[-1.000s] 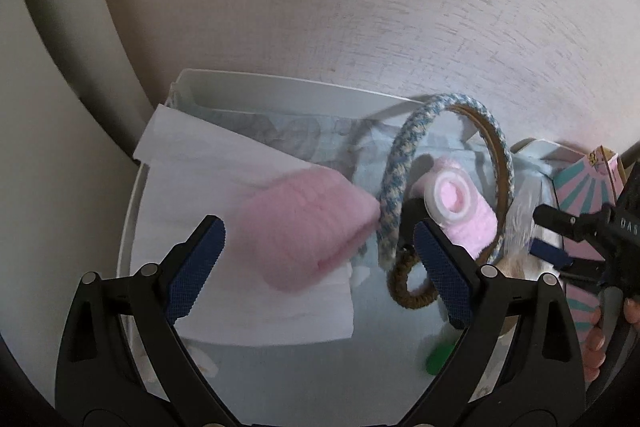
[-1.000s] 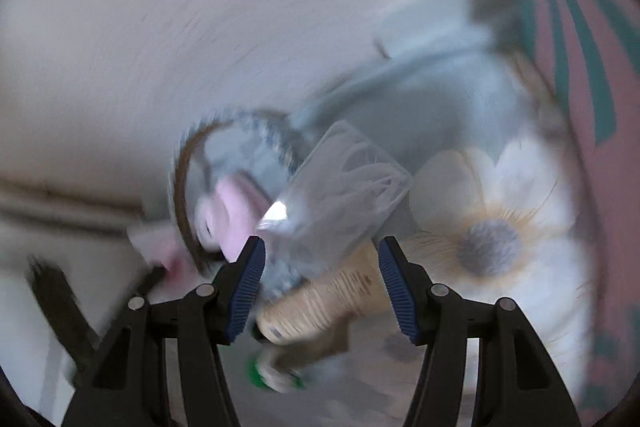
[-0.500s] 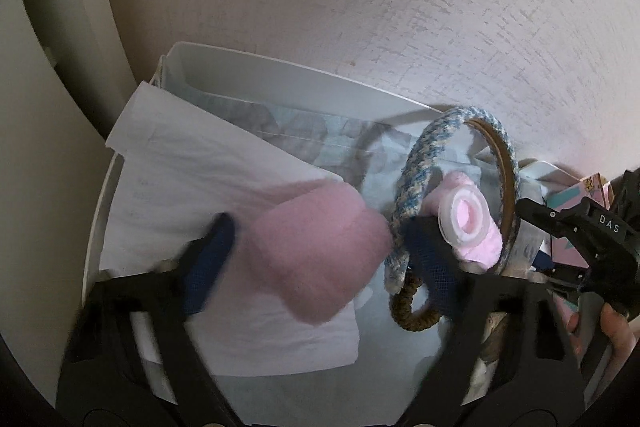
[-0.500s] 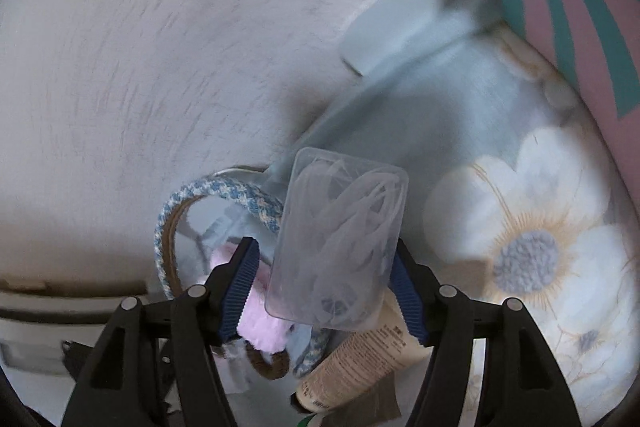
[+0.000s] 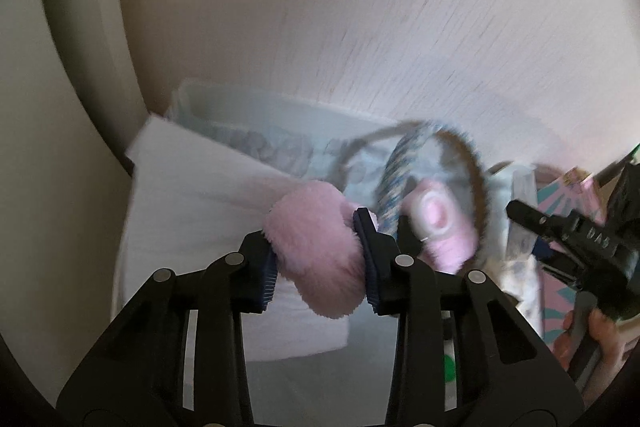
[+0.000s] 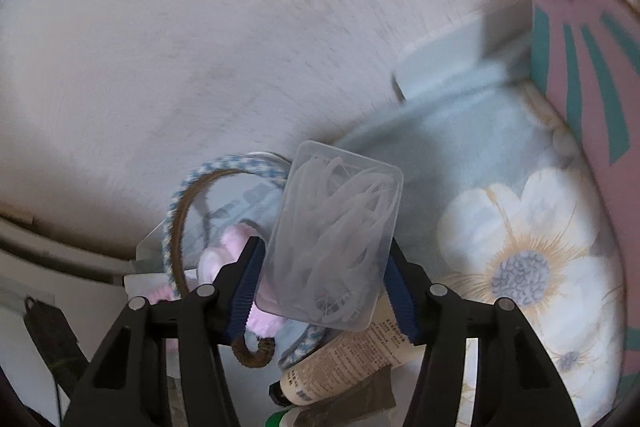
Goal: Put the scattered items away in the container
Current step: 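Grasp the pink fuzzy hair tie with the left gripper while the right grasps the clear plastic case, then carry both items to the cardboard box and open both grippers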
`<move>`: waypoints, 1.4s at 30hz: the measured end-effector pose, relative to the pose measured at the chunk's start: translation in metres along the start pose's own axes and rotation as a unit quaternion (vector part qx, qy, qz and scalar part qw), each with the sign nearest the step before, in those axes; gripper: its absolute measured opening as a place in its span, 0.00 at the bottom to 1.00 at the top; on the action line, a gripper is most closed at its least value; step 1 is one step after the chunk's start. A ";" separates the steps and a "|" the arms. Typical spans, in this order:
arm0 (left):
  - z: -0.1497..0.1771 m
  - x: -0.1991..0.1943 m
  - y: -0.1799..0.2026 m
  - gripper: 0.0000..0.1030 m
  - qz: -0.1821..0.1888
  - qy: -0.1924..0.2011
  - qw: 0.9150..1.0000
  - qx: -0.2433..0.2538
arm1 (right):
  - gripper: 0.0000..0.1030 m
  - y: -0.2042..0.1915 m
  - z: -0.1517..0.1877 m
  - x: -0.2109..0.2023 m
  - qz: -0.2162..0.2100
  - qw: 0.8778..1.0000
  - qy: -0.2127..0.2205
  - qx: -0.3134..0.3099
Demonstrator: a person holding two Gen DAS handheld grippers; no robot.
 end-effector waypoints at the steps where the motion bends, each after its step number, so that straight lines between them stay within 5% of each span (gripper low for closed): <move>1: -0.004 -0.008 0.002 0.30 0.000 0.007 1.000 0.002 | 0.52 -0.004 0.000 -0.005 -0.003 1.000 0.003 -0.009; 8: -0.052 -0.081 0.033 0.30 -0.005 0.071 0.996 0.045 | 0.52 -0.034 -0.012 -0.072 -0.029 0.997 0.037 -0.064; 15: -0.075 -0.125 0.128 0.30 0.014 0.097 0.990 0.105 | 0.52 -0.047 -0.012 -0.164 -0.049 0.989 0.074 -0.121; 19: -0.073 -0.138 0.190 0.31 0.036 0.101 0.982 0.154 | 0.52 -0.037 -0.028 -0.212 -0.017 0.981 0.103 -0.164; 26: -0.050 -0.111 0.293 0.31 0.104 0.068 0.969 0.212 | 0.52 0.041 -0.052 -0.278 0.041 0.979 0.134 -0.150; 32: -0.017 -0.052 0.381 0.31 0.135 0.017 0.954 0.267 | 0.52 0.109 -0.051 -0.269 0.109 0.975 0.105 -0.160; 38: 0.020 -0.022 0.437 0.31 0.150 -0.021 0.940 0.304 | 0.52 0.143 -0.045 -0.254 0.121 0.975 0.066 -0.177; 42: 0.030 -0.017 0.436 0.31 0.142 -0.040 0.936 0.318 | 0.52 0.160 -0.046 -0.260 0.108 0.977 0.054 -0.175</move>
Point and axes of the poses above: each gripper's, at about its wrist camera, not at the fingertips, and x roughly the way its jaws point, y to its right, z to its underside, the point moved 10 cm from there along x, roughly the way its jaws point, and after that the axes turned 8 degrees about x, right-handed, at the moved point
